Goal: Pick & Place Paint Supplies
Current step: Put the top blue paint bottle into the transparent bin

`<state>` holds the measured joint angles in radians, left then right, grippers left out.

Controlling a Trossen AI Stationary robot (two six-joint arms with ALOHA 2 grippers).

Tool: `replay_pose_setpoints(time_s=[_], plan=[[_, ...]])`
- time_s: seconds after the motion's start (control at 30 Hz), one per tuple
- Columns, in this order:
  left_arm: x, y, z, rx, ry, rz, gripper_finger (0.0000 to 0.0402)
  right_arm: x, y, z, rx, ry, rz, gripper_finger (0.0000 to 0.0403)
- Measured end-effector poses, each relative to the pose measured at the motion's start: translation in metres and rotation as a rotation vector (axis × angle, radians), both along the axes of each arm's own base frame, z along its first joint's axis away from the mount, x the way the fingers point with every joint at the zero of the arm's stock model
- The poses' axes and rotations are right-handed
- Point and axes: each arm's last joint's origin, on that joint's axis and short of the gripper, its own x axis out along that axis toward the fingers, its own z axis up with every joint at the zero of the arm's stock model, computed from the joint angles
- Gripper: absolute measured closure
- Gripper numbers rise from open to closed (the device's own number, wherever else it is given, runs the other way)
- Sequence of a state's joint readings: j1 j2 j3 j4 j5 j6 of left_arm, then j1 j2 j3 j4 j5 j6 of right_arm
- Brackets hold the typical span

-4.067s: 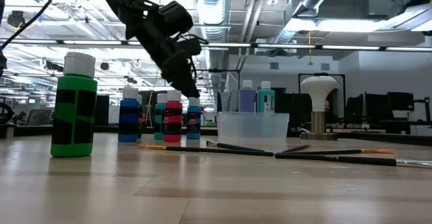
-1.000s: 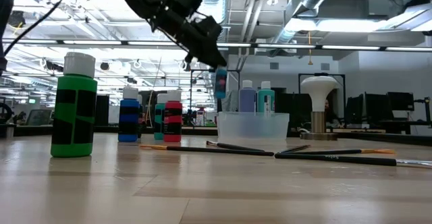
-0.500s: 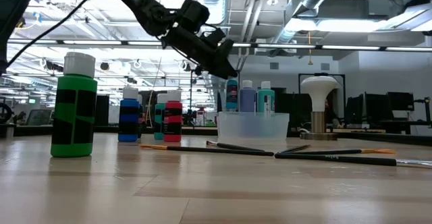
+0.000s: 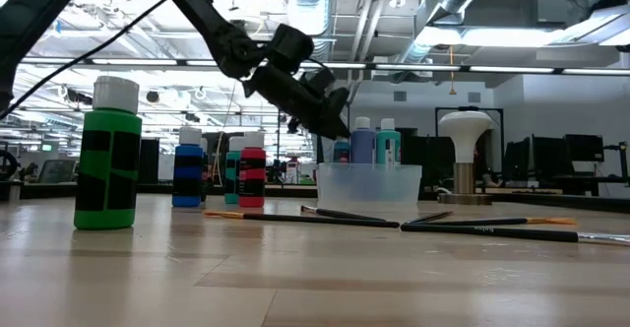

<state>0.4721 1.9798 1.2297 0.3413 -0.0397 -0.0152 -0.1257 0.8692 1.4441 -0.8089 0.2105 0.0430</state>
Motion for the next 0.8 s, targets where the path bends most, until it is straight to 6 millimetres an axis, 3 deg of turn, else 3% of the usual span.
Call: replay_pose_setpoints(time_s=[0.37,0.8], plan=[[0.002,0.001,-0.011,0.025,-0.003,0.022,0.0401,0.000,0.000,0.000,-0.013,0.004,0.003,0.0137],[0.002,0.002,-0.011,0.038,-0.009,0.033,0.0401,0.000,0.000,0.000,-0.015,0.005,0.003,0.0137]])
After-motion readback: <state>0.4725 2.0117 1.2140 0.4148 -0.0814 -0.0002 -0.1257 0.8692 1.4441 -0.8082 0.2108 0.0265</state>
